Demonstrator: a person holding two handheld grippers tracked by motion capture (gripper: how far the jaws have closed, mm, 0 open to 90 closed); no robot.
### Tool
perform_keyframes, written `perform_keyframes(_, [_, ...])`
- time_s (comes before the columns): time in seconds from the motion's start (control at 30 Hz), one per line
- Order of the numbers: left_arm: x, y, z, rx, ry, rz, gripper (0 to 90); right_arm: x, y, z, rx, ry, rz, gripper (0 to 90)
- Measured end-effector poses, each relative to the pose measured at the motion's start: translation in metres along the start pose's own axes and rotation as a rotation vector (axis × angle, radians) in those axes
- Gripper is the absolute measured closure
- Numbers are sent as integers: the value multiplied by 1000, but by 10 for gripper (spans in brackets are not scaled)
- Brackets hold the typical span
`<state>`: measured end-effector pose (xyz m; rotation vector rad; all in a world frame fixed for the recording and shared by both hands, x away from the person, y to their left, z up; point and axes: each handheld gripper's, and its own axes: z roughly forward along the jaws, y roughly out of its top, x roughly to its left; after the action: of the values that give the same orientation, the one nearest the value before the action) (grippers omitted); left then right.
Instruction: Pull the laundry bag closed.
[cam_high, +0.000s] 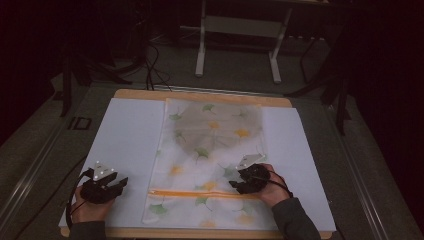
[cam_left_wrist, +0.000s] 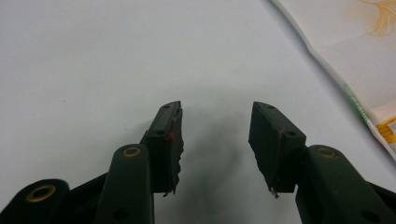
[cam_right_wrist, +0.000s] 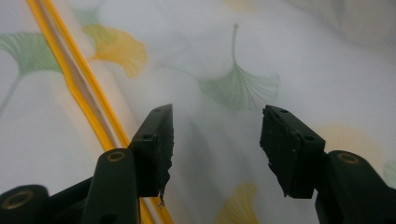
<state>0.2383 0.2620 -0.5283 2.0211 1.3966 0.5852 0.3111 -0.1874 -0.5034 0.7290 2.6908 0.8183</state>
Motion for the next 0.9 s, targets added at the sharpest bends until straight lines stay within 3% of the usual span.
perform_keyframes(0.13, [2, -1, -1, -3, -3, -8, 546, 5, 8, 3, -4, 17, -18, 447])
perform_keyframes(0.3, [3, -1, -3, -22, -39, -36, 550, 11, 18, 9, -3, 38, -43, 445])
perform_keyframes(0.9, [4, -1, -3, -14, -55, -37, 564, 25, 46, 24, 2, 85, -100, 483])
